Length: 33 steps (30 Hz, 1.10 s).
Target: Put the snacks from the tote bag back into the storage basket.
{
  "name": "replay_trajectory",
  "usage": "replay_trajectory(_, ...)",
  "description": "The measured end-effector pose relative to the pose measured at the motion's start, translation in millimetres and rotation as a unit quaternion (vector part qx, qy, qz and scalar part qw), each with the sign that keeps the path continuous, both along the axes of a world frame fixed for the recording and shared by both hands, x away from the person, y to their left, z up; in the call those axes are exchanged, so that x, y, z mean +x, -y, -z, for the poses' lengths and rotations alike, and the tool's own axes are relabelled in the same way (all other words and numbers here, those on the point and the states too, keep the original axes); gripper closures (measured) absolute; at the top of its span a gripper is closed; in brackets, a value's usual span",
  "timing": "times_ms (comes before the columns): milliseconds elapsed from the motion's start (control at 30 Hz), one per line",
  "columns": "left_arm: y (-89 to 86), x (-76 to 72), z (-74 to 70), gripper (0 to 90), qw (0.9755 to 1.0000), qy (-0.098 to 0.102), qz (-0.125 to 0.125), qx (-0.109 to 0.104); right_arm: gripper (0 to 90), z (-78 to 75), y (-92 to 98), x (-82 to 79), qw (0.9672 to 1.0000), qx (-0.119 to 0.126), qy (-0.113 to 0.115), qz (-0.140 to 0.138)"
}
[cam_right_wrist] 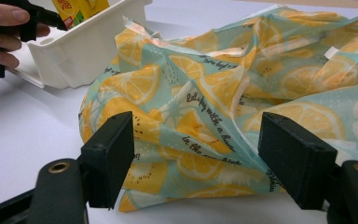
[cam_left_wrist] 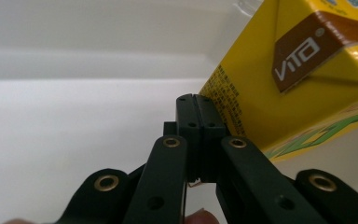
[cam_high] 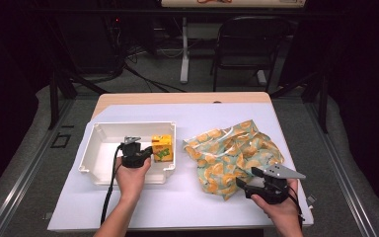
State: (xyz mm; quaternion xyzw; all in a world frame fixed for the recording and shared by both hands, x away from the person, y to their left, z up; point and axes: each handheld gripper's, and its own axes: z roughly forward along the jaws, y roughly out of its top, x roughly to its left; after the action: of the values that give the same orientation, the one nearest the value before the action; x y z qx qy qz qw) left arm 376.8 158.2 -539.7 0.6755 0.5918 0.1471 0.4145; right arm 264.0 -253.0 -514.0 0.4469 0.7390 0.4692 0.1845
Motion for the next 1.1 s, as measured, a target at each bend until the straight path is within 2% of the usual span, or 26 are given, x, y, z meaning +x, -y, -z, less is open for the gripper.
replay_trajectory(100, -2.5, -1.4, 0.1, 90.0, 1.0000, 0.000, 0.000, 0.001, 26.5, 0.3, -0.2, 0.1, 1.0000, 0.000, 0.000, 0.000)
replay_trajectory(233, -6.6, -6.8, -2.6, 89.7, 1.0000, 0.010, -0.001, 0.000, 26.4, 0.4, 0.6, -0.1, 1.0000, -0.003, 0.001, 0.001)
replay_trajectory(367, -14.2, -15.7, -4.6, 75.8, 0.9997, 0.023, 0.001, -0.004, 26.0, 0.9, 1.9, 0.4, 1.0000, 0.000, 0.001, 0.002)
replay_trajectory(500, -23.8, -27.3, -7.7, 54.8, 0.9990, 0.041, 0.017, -0.005, 25.9, 0.9, 2.6, 0.8, 1.0000, -0.001, 0.001, 0.002)
replay_trajectory(567, -29.5, -34.0, -9.9, 44.8, 0.9983, 0.053, 0.016, -0.016, 25.8, 1.0, 2.0, 0.8, 1.0000, -0.002, 0.002, 0.004)
replay_trajectory(633, -34.1, -40.6, -12.0, 34.7, 0.9977, 0.063, 0.018, -0.014, 25.8, 1.0, 1.6, 0.8, 1.0000, -0.003, 0.002, 0.003)
replay_trajectory(700, -36.9, -45.8, -13.5, 21.2, 0.9976, 0.063, 0.026, -0.009, 25.7, 1.1, 1.2, 0.8, 1.0000, -0.005, 0.000, 0.002)
replay_trajectory(800, -40.2, -53.3, -14.4, 11.3, 0.9969, 0.062, 0.049, -0.007, 25.5, 1.6, 0.5, 1.1, 1.0000, -0.005, -0.001, 0.003)
replay_trajectory(867, -42.9, -57.4, -13.8, 3.0, 0.9965, 0.057, 0.059, -0.017, 25.5, 1.5, 0.8, 1.2, 1.0000, -0.006, 0.000, 0.004)
replay_trajectory(933, -46.5, -62.8, -12.6, 0.2, 0.9957, 0.056, 0.068, -0.031, 25.4, 1.4, 1.5, 1.0, 1.0000, -0.008, 0.000, 0.005)
replay_trajectory(1100, -52.9, -79.8, -13.0, 0.2, 0.9949, 0.069, 0.073, -0.006, 25.2, 2.3, 4.1, 2.0, 0.9999, -0.005, 0.001, 0.009)
